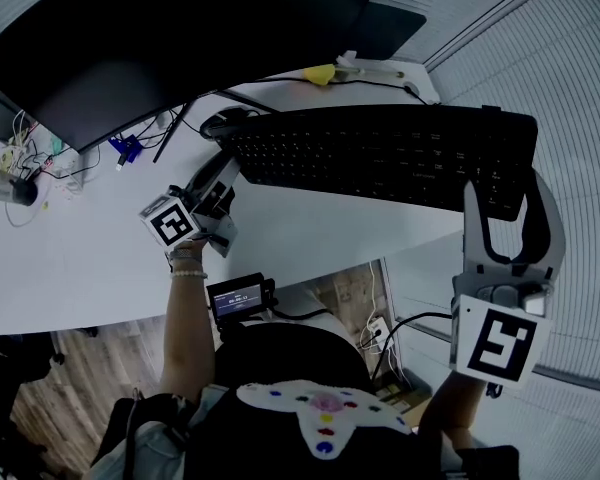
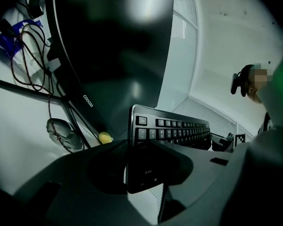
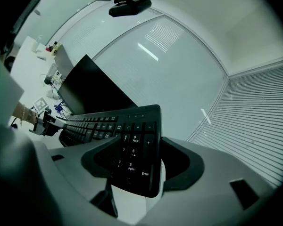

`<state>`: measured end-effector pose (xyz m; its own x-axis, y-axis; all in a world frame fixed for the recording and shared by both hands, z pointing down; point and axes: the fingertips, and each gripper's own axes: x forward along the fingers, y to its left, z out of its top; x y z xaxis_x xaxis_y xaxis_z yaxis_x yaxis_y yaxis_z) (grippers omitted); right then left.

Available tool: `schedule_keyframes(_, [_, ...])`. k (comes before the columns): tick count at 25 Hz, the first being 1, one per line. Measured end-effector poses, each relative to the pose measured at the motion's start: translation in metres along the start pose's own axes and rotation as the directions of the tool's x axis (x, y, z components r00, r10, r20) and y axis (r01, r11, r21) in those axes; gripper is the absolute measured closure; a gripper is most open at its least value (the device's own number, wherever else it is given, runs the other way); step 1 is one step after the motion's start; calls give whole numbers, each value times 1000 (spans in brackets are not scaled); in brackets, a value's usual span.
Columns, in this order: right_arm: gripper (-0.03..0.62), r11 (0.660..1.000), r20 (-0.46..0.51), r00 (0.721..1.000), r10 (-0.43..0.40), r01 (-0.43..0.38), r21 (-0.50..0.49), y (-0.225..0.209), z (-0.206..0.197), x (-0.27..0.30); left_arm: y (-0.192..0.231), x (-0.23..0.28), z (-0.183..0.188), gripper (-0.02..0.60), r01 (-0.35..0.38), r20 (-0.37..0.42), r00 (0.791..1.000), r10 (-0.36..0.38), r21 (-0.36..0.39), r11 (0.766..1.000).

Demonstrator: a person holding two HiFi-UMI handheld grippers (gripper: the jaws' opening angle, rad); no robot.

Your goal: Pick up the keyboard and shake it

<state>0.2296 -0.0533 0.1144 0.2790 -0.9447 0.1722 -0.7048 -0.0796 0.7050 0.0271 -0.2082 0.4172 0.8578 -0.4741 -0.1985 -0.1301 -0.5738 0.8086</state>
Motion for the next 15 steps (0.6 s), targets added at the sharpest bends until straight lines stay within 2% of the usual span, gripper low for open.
schedule_keyframes(5, [312, 992, -18, 996, 87, -85, 89, 19, -26, 19, 10, -33, 6, 439, -101, -30, 994, 102, 35, 994])
schedule_keyframes(8, [312, 979, -21, 990, 139, -134, 155, 31, -49, 32, 14, -51, 7, 439, -173, -59, 982, 177, 57, 983])
schedule_keyframes(12, [312, 948, -25, 978, 208, -195, 253, 52, -76, 49, 20, -76, 6, 439, -278, -90, 954, 284, 77, 957])
schedule_keyframes(15, [312, 919, -22, 965, 263, -243, 309, 69, -94, 61, 28, -98, 7, 439, -375, -111, 916, 386, 104, 921])
